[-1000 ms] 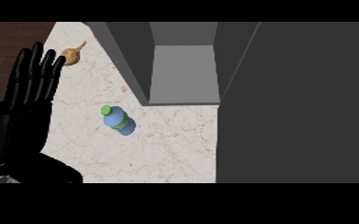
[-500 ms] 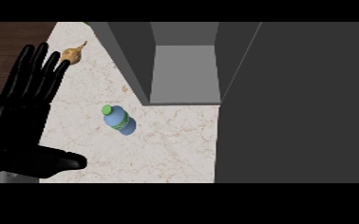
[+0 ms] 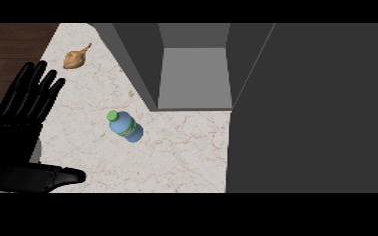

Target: Pick up the bottled water, place it into the cabinet and close the cabinet

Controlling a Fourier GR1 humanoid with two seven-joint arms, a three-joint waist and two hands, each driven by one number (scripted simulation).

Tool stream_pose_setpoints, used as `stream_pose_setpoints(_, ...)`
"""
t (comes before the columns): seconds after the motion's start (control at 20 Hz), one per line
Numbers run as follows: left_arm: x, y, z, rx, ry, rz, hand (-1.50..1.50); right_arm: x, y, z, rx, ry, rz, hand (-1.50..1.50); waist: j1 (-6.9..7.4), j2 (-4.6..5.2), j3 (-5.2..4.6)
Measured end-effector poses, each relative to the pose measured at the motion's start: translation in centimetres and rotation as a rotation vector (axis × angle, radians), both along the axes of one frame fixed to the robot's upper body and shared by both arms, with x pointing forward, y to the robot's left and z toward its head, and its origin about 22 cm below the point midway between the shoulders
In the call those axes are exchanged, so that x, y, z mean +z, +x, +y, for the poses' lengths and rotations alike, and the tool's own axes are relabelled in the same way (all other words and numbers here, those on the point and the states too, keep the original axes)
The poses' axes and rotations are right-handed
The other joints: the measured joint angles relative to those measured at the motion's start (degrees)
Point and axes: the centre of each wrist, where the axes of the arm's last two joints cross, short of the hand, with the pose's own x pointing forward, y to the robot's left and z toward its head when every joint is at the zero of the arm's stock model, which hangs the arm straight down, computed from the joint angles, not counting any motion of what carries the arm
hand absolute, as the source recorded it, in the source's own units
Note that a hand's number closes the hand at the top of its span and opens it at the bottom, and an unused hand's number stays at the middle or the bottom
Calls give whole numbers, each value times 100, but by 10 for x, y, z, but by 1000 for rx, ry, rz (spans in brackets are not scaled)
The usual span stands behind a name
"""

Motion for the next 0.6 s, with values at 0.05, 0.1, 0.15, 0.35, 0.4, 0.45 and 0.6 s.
stream_pose_setpoints(0.05,-3,3,2,5,-1,12,-150,0,-2,0,-3,1,0,-150,-3,1,0)
stream_pose_setpoints(0.1,-10,2,4,8,1,23,-150,-1,-5,2,0,3,7,-150,-9,0,0)
stream_pose_setpoints(0.15,-16,0,6,16,0,33,-150,-2,-8,1,0,3,11,-150,-12,-2,-1)
stream_pose_setpoints(0.35,-32,12,12,25,-4,82,-150,-4,-17,4,11,13,23,-150,-44,-1,-2)
stream_pose_setpoints(0.4,-38,14,15,22,-4,96,-150,-4,-18,5,14,14,29,-150,-41,1,-2)
stream_pose_setpoints(0.45,-46,16,13,22,-4,113,-150,-5,-20,3,14,8,29,-150,-51,1,-2)
stream_pose_setpoints(0.6,-70,21,17,9,-10,170,-150,-8,-25,4,20,20,30,-150,-75,0,-4)
